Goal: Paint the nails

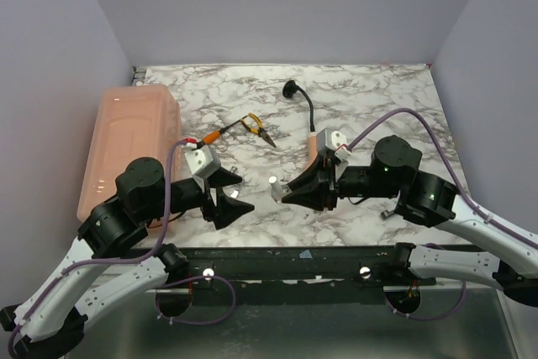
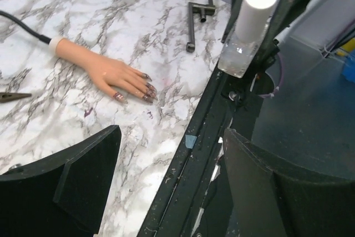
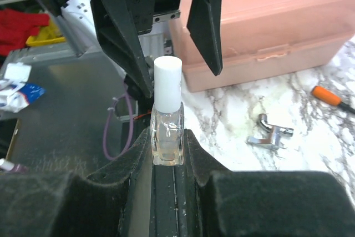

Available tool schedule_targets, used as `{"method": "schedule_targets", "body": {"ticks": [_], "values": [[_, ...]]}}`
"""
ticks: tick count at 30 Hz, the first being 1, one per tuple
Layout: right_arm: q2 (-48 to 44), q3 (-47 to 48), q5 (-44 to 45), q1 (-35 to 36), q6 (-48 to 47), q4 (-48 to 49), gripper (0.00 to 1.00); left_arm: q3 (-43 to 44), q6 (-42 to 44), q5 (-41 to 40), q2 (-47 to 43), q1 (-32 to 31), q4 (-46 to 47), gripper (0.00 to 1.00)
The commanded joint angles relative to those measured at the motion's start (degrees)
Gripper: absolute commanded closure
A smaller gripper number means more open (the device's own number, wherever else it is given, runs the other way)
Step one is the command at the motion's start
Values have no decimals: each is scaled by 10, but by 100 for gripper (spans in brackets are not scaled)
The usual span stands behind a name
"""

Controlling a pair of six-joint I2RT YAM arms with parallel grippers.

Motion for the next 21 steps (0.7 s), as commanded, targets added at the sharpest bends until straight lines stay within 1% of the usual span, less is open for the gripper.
{"method": "schedule_targets", "body": {"ticks": [1, 5, 11, 13, 16, 21], "values": [[-21, -24, 72, 1, 9, 21, 100, 67, -32, -69, 46, 0, -47, 26], [-22, -70, 74, 2, 23, 70, 100, 138, -34, -74, 93, 0, -99, 30], [-2, -76, 52, 1, 17, 81, 100, 189, -45, -69, 127, 0, -109, 36], [0, -74, 49, 1, 16, 81, 100, 205, -45, -68, 145, 0, -122, 39], [0, -72, 44, 2, 14, 83, 100, 215, -50, -72, 163, 0, -134, 41], [5, -66, 35, 1, 10, 87, 100, 206, -71, -49, 167, 0, -110, 41]]}}
